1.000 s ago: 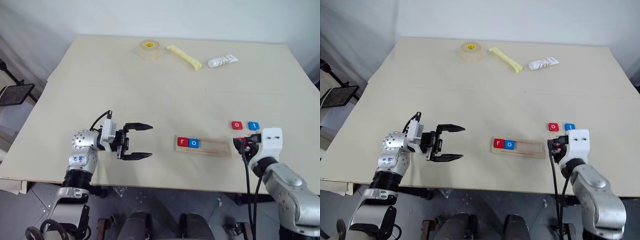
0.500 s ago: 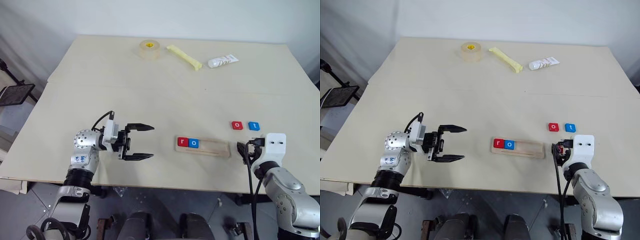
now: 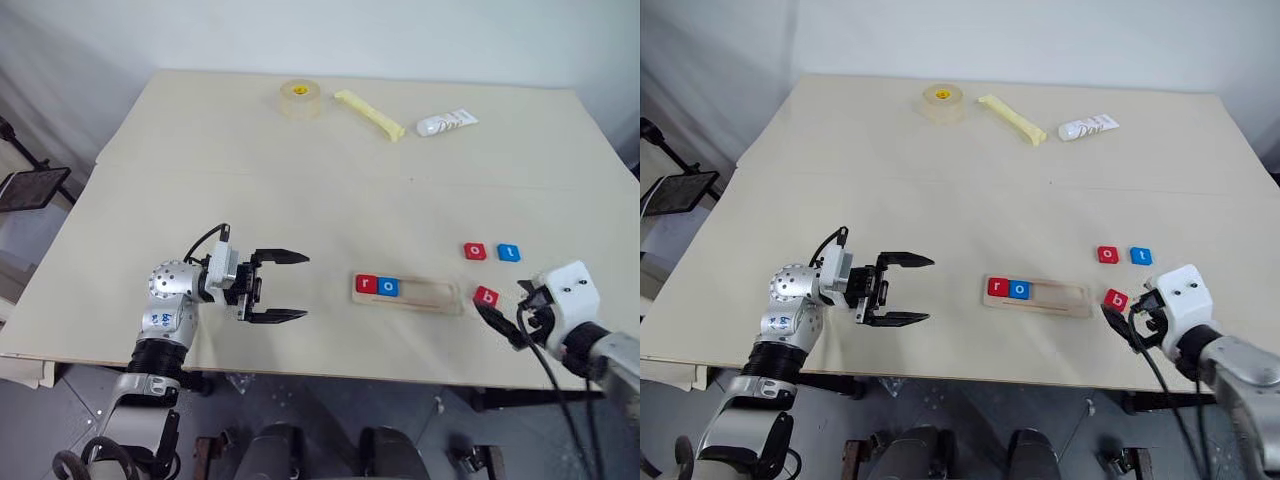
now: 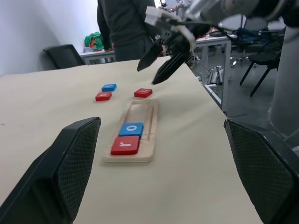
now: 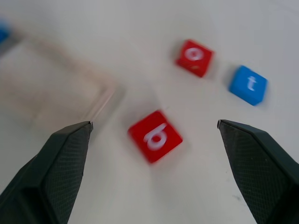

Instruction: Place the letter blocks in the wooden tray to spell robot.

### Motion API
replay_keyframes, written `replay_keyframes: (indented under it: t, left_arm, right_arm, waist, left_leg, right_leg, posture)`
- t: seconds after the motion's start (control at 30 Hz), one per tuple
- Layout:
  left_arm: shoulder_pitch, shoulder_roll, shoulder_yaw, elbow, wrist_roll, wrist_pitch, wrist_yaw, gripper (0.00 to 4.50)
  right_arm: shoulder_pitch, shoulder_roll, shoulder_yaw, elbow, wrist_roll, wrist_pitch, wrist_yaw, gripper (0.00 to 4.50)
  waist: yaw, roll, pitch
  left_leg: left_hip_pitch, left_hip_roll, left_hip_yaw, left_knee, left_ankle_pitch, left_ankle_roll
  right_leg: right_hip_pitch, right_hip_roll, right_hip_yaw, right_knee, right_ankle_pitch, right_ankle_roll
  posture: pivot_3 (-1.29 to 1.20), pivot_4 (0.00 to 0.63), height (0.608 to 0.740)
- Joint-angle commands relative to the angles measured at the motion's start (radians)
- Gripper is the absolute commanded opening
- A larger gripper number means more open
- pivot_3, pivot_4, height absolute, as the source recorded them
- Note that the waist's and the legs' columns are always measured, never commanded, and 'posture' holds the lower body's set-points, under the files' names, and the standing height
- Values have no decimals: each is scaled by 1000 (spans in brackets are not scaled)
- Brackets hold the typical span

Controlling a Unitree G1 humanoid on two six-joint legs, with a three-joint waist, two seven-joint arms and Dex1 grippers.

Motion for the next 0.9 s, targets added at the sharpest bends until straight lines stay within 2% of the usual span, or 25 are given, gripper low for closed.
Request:
replay_keyframes:
  t: [0.03, 0.13, 0.23, 0.4, 0.6, 0.9]
  left_arm:
    - [9, -2, 0, -47, -17, -6, -27, 4500]
    - [20, -2, 0, -56, -18, -6, -25, 4500]
    - [44, 0, 2, -82, -20, -2, -11, 4500]
    - [85, 2, 6, -133, -21, 9, 11, 4500]
    - [116, 11, 10, -178, -23, 26, 27, 4500]
    - [115, 7, 9, -173, -18, 26, 34, 4500]
  right_arm:
    - [-10, -100, -14, 86, -3, -77, 154, 4479]
    - [-77, -192, 42, 222, -35, -152, 262, 4479]
    - [-246, -244, 174, 395, -71, -198, 363, 4479]
    - [-373, -236, 304, 534, -124, -256, 444, 4479]
    - [-420, -242, 380, 588, -171, -291, 495, 4479]
    - [-441, -244, 377, 588, -195, -279, 490, 1467]
  waist:
    - [0, 0, 0]
    - [0, 0, 0]
    - [-6, 0, 0]
    - [1, 0, 0]
    - [17, 0, 0]
    - [20, 0, 0]
  left_leg:
    - [0, 0, 0, 0, 0, 0]
    - [0, 0, 1, 1, 0, 0]
    - [0, 1, 1, 1, 0, 0]
    - [-1, 1, 0, 0, 0, 0]
    - [-2, 0, 0, 1, 0, 1]
    - [-2, 0, 0, 2, 0, 1]
  right_leg:
    - [0, 0, 0, 0, 0, 0]
    - [1, 0, 0, -2, 0, 0]
    - [2, 0, 0, -4, 0, 0]
    - [1, 0, -2, -4, 0, 0]
    - [1, -1, -2, -5, 0, 0]
    - [1, -1, -2, -5, 0, 0]
  posture:
    - [0, 150, 740]
    - [0, 150, 740]
    - [0, 150, 740]
    - [0, 150, 740]
    - [0, 150, 740]
    - [0, 150, 740]
